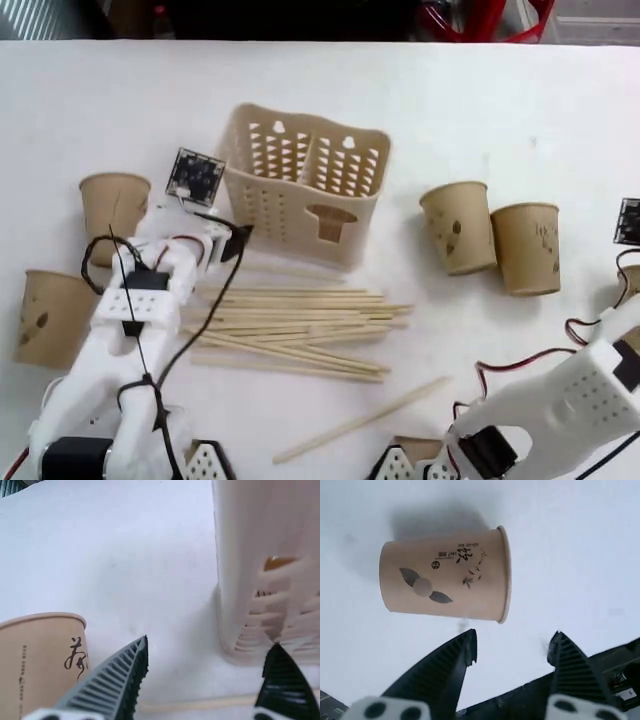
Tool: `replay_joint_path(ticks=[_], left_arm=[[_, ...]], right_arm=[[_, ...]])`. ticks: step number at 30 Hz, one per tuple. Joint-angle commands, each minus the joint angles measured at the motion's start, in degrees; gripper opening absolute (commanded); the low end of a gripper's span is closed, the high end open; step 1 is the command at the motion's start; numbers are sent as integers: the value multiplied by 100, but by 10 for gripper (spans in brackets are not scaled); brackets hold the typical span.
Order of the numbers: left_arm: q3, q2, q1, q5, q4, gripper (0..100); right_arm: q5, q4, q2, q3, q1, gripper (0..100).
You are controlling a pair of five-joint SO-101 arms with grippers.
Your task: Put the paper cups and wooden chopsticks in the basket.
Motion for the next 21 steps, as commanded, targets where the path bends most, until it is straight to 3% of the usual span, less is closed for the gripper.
replay_joint_path(ticks=[1, 12, 18, 21], left_arm=[[-35, -13, -66, 44, -167, 353], [-35, -13, -57, 44, -167, 353], [-35, -13, -57, 44, -167, 353], [-35, -13, -57, 44, -167, 353]], right_arm=[[202, -110, 321, -53, -251, 236], [220, -224, 1112, -53, -233, 231], [105, -391, 1235, -53, -189, 53], [-782, -418, 1156, -246, -171, 22]])
